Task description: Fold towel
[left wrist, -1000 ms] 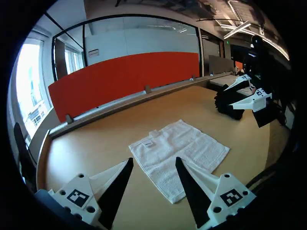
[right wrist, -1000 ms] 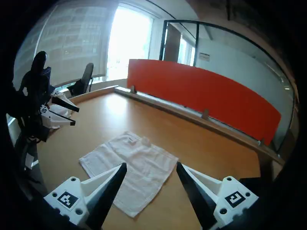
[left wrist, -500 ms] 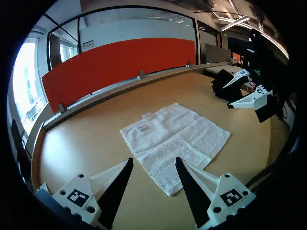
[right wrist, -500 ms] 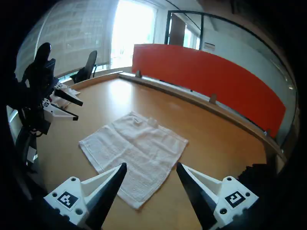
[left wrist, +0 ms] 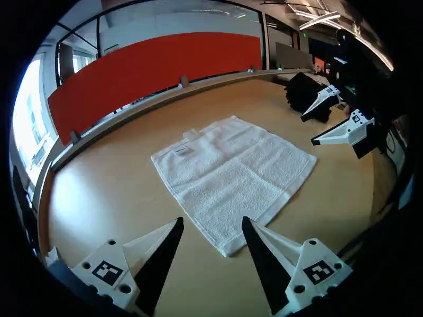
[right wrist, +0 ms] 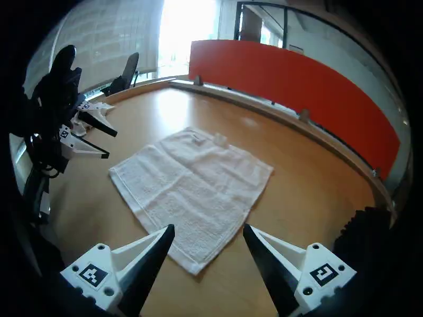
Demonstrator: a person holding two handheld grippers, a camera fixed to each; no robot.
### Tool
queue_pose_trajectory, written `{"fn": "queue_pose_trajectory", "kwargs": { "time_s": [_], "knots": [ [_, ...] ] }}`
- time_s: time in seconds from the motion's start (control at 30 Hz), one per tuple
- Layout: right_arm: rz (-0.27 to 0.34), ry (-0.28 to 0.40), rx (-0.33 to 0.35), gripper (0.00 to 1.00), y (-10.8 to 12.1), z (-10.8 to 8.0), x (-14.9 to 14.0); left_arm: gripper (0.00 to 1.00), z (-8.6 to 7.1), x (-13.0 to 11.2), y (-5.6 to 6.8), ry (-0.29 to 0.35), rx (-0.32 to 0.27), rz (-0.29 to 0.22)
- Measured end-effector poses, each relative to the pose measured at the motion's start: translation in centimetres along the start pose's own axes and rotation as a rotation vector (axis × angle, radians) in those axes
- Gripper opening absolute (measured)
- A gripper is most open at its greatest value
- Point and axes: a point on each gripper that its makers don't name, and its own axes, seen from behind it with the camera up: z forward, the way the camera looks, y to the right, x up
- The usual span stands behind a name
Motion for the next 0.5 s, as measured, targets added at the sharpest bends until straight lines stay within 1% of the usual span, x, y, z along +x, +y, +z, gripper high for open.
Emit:
{"fn": "queue_pose_trajectory", "kwargs": {
  "time_s": [0.3, 0.5],
  "knots": [
    [0.006, -0.054, 0.023, 1.00, -0.6, 0.9, -2.7, 0.81, 1.7, -2.1, 1.0, -0.054, -0.029, 0.000],
    [0.001, -0.086, 0.035, 1.00, -0.8, 1.3, -4.3, 0.81, 2.3, -3.5, 1.6, -0.094, -0.039, 0.005]
  ]
}}
